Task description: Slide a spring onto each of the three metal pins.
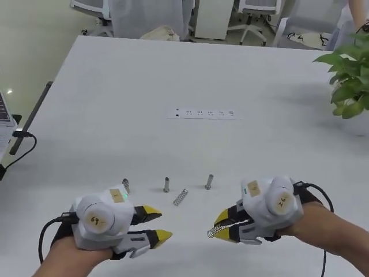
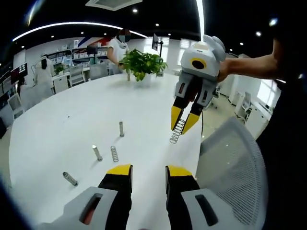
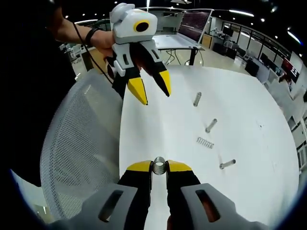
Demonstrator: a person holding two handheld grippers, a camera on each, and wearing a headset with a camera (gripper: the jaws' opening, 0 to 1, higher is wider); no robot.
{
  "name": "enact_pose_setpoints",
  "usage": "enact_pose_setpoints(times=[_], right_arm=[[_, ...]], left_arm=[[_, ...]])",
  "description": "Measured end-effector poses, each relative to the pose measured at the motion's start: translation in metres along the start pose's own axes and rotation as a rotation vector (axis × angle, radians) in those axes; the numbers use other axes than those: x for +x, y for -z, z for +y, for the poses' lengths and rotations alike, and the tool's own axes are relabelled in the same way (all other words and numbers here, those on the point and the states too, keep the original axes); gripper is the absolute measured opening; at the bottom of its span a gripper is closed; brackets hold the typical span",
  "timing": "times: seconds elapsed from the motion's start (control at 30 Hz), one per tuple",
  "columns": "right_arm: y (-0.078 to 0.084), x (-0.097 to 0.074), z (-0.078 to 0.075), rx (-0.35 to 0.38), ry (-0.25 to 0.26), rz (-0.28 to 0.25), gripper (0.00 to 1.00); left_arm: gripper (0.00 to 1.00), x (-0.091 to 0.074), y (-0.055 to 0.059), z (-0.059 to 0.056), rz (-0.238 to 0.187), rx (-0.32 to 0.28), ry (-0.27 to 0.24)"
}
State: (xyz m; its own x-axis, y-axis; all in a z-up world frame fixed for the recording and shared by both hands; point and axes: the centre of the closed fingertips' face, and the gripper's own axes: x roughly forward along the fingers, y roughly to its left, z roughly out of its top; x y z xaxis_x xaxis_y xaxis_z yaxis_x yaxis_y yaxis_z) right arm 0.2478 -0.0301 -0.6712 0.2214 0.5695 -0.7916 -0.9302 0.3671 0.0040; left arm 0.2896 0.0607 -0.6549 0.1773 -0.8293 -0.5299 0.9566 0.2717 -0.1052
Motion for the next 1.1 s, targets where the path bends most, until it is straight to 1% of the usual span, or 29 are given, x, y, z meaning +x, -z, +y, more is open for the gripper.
enact_pose_setpoints(times=[0.1,0.17,0.2,0.3,0.5,0.63,0.7,0.87,1.0,1.1], right_arm=[[0.000,0.002,-0.005,0.003,0.004,0.003,0.09],[0.000,0.003,-0.007,0.006,0.006,0.006,0.09],[0.001,0.003,-0.008,0.006,0.008,0.008,0.09],[0.000,0.005,-0.011,0.014,0.013,0.005,0.09],[0.000,0.009,-0.016,0.016,0.016,0.012,0.09],[0.001,0.011,-0.023,0.022,0.025,0.017,0.09],[0.001,0.012,-0.026,0.024,0.026,0.023,0.09],[0.002,0.014,-0.035,0.031,0.029,0.037,0.09],[0.001,0.015,-0.044,0.029,0.033,0.050,0.09],[-0.001,0.016,-0.055,0.031,0.041,0.056,0.09]], left_arm=[[0.23,-0.007,0.003,0.007,-0.008,-0.023,-0.028],[0.27,-0.012,0.006,0.013,-0.009,-0.040,-0.053],[0.28,-0.013,0.007,0.014,-0.009,-0.041,-0.058],[0.31,-0.021,0.010,0.022,-0.020,-0.063,-0.091],[0.35,-0.035,0.017,0.033,-0.021,-0.086,-0.139],[0.38,-0.041,0.021,0.037,-0.019,-0.090,-0.159],[0.40,-0.045,0.022,0.040,-0.024,-0.101,-0.175],[0.42,-0.056,0.027,0.049,-0.039,-0.124,-0.217],[0.44,-0.063,0.033,0.052,-0.037,-0.130,-0.234],[0.46,-0.068,0.037,0.053,-0.036,-0.133,-0.244]])
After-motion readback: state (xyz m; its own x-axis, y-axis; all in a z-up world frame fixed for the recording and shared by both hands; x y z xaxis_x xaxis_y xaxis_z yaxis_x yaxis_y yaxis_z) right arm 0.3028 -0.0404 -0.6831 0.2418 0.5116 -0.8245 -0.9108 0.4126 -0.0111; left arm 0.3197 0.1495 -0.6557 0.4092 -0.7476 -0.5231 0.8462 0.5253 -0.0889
